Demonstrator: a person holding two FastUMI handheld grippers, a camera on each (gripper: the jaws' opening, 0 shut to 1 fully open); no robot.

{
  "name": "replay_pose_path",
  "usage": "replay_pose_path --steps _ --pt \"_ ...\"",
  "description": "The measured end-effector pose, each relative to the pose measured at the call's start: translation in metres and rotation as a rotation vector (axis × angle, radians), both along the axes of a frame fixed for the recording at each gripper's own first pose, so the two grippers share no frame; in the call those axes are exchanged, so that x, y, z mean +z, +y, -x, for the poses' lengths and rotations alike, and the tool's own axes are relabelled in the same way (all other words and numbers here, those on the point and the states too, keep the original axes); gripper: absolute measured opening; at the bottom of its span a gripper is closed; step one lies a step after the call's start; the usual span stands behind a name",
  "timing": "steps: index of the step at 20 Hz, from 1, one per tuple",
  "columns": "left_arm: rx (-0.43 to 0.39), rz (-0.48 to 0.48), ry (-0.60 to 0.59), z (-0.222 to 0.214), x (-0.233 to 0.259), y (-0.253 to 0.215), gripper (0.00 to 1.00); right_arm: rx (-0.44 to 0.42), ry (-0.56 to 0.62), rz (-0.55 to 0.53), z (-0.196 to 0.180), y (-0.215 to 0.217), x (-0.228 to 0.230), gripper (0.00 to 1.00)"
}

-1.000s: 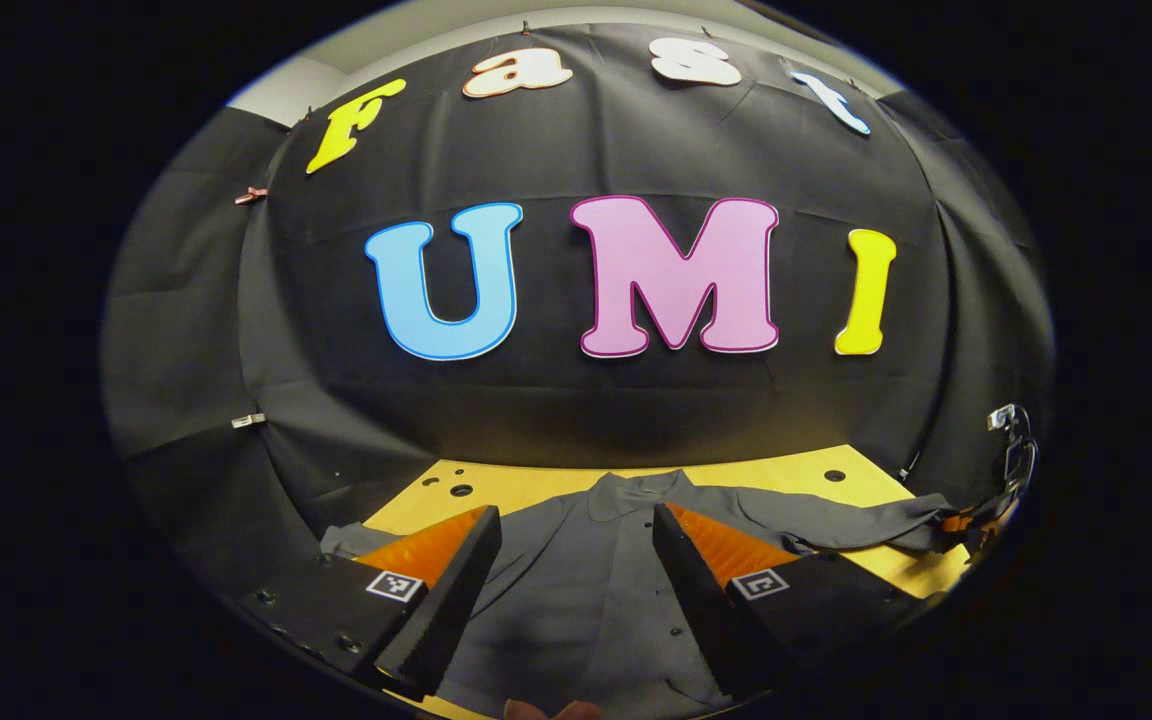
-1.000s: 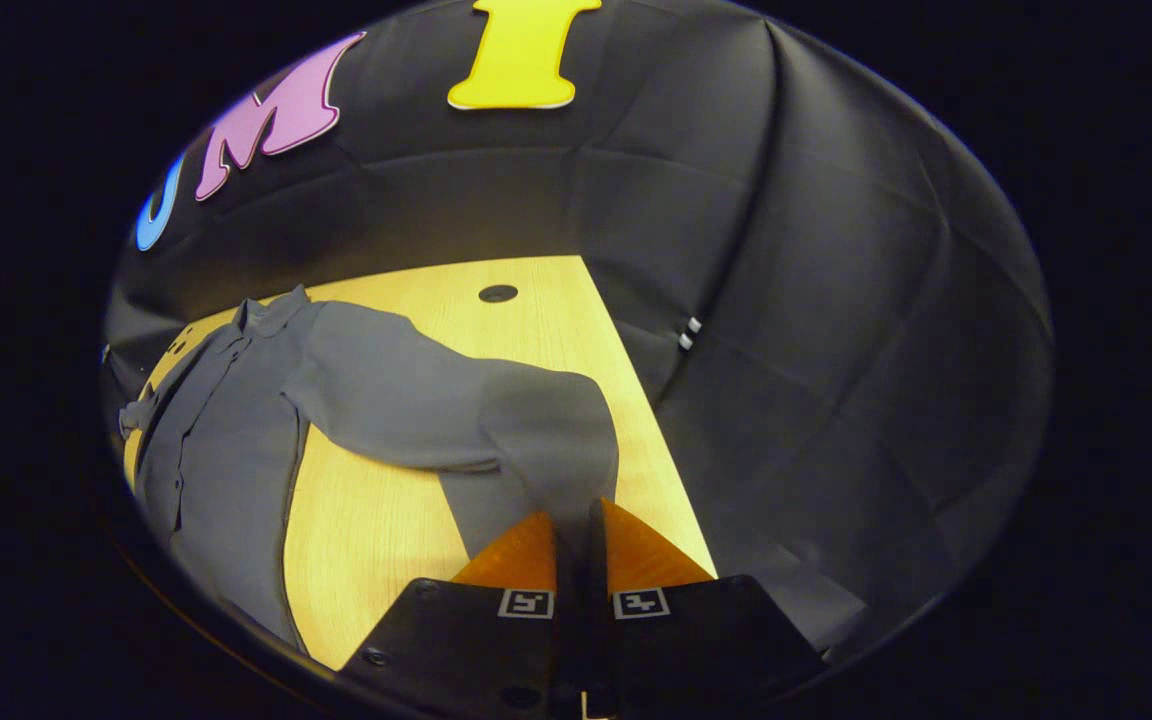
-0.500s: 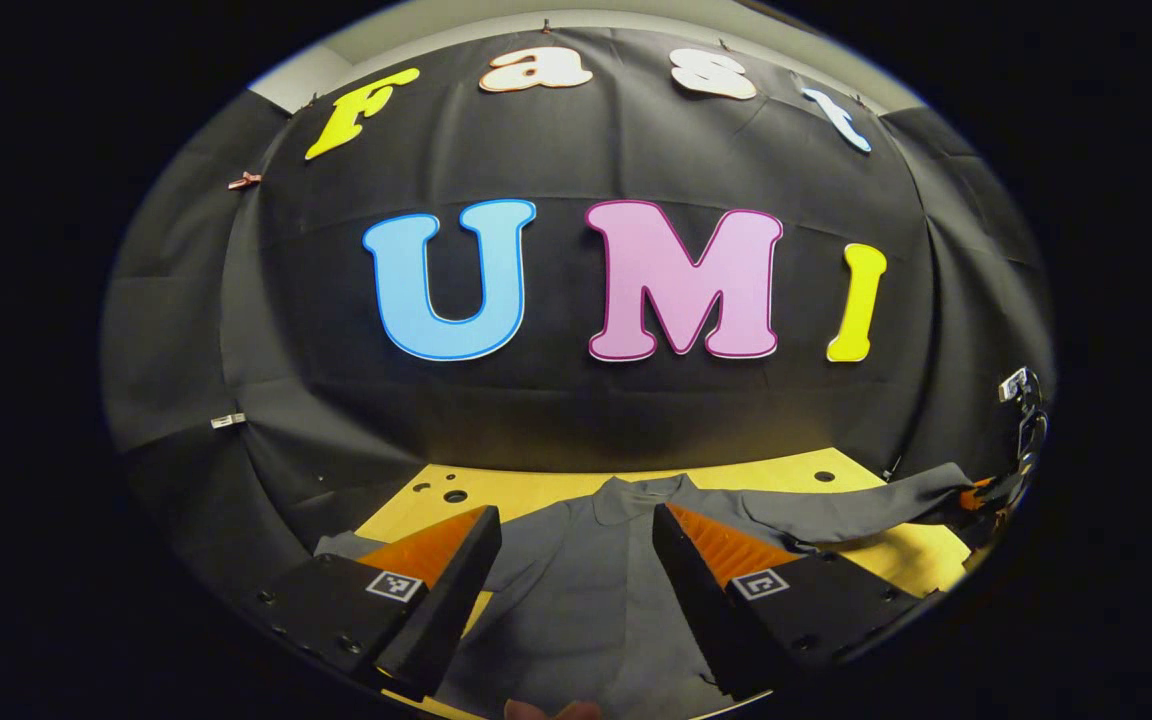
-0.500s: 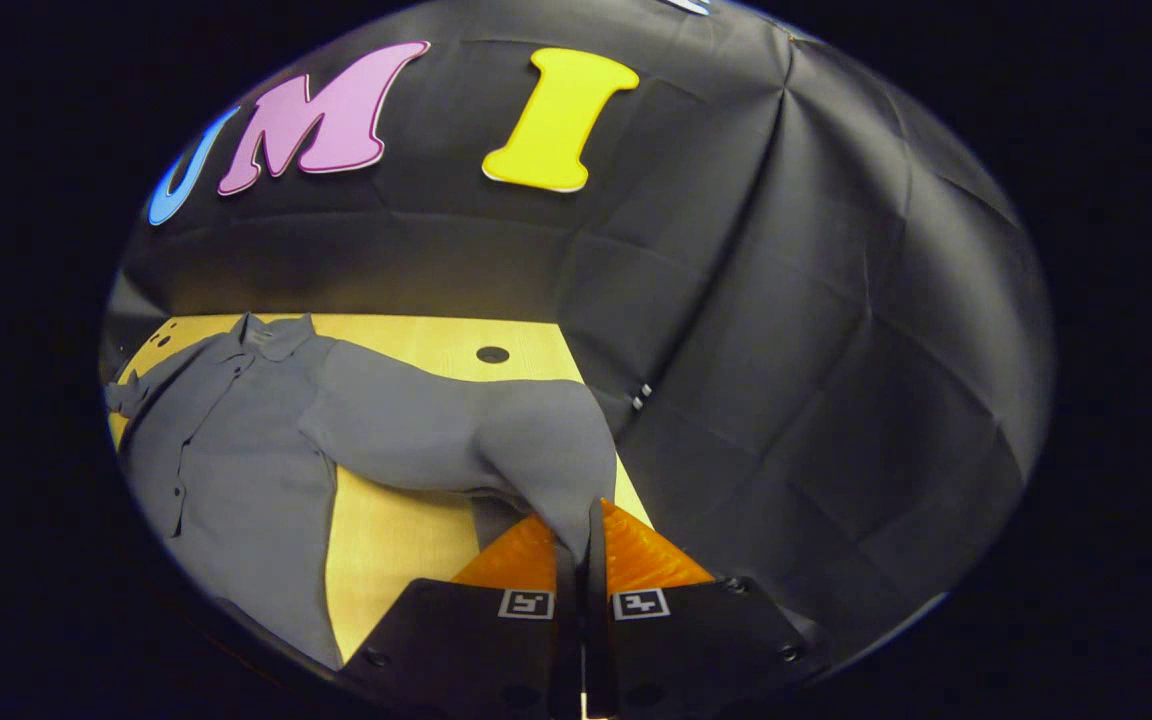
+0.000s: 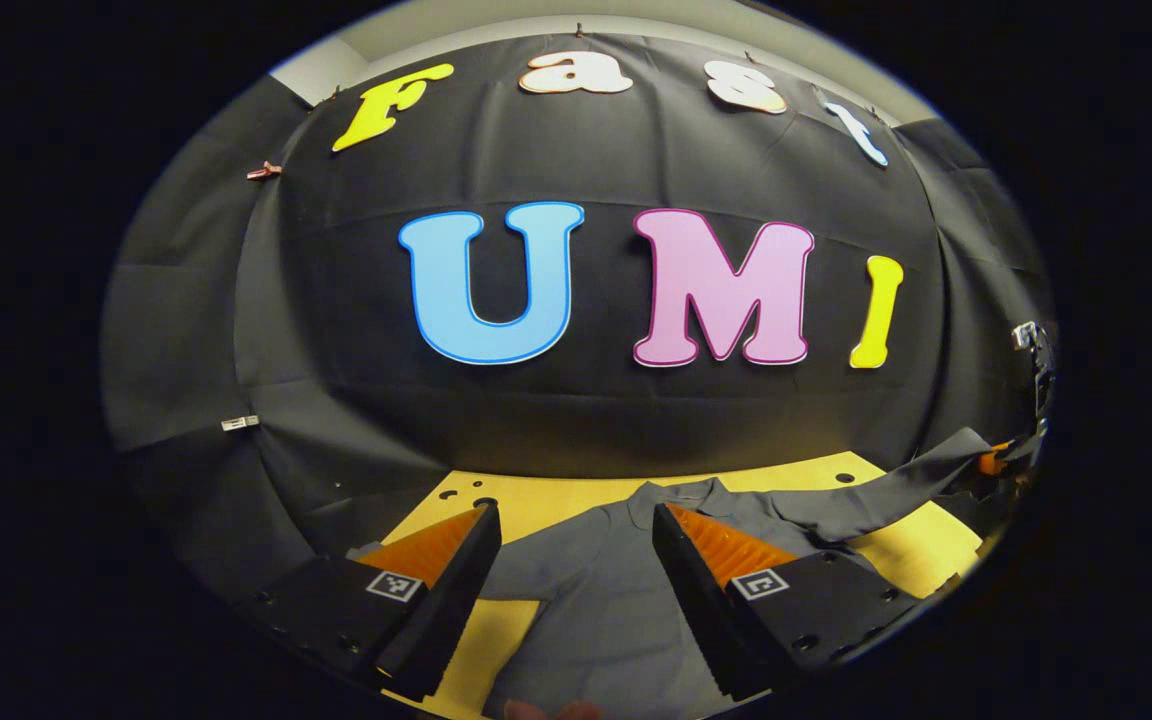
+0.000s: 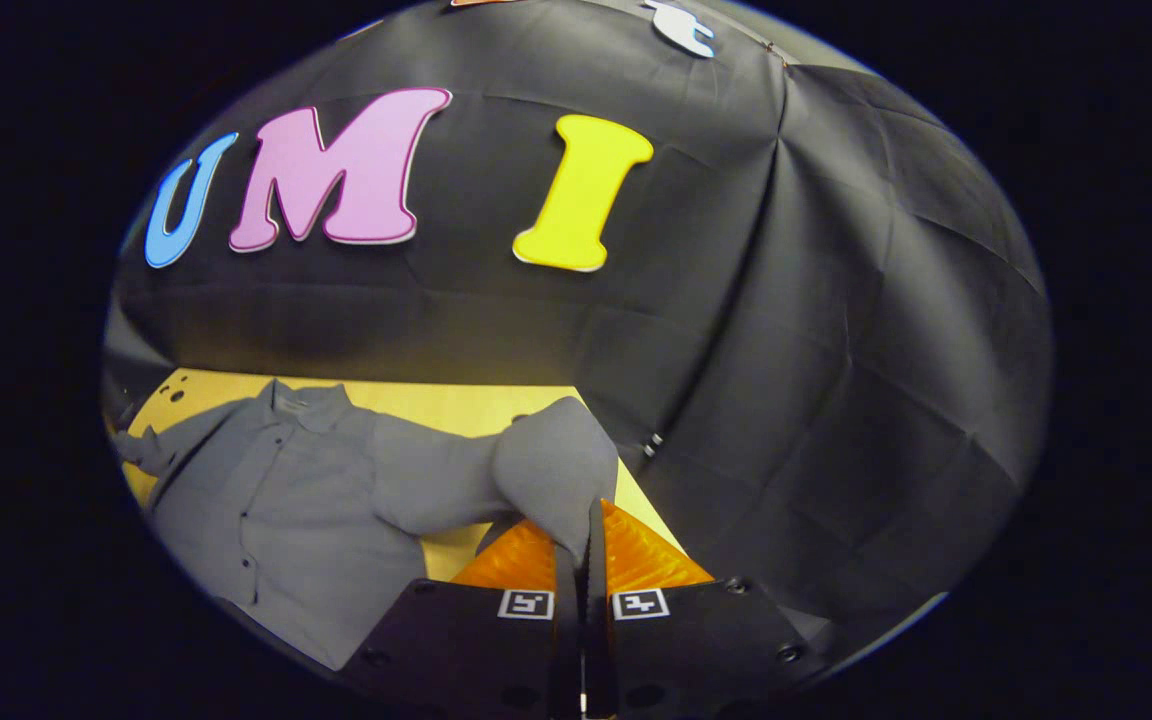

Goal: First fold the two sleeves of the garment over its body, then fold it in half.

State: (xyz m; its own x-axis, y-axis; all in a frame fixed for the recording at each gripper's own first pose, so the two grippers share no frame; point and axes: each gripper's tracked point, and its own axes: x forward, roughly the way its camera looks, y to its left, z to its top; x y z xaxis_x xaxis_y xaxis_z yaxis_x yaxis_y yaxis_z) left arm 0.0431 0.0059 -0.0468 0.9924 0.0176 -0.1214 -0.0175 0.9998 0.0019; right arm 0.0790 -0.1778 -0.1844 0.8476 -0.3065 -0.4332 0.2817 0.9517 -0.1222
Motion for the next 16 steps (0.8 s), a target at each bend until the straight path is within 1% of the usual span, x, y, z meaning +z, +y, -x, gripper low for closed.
replay_pose_path --steps 3,8,11,16 --pt "0.025 0.023 0.004 -0.001 -0.004 0.027 0.96 0.043 -0.054 -0.015 -0.02 0.047 0.024 0.07" --pt "0.056 0.022 0.01 -0.004 -0.016 0.072 0.96 0.122 -0.117 -0.05 -0.059 0.128 0.043 0.07" --pt "0.082 0.032 0.016 -0.007 -0.023 0.099 0.96 0.181 -0.121 -0.051 -0.079 0.178 0.042 0.07" --pt "0.123 0.026 0.027 -0.017 -0.037 0.147 0.96 0.278 -0.117 -0.085 -0.106 0.259 0.035 0.07"
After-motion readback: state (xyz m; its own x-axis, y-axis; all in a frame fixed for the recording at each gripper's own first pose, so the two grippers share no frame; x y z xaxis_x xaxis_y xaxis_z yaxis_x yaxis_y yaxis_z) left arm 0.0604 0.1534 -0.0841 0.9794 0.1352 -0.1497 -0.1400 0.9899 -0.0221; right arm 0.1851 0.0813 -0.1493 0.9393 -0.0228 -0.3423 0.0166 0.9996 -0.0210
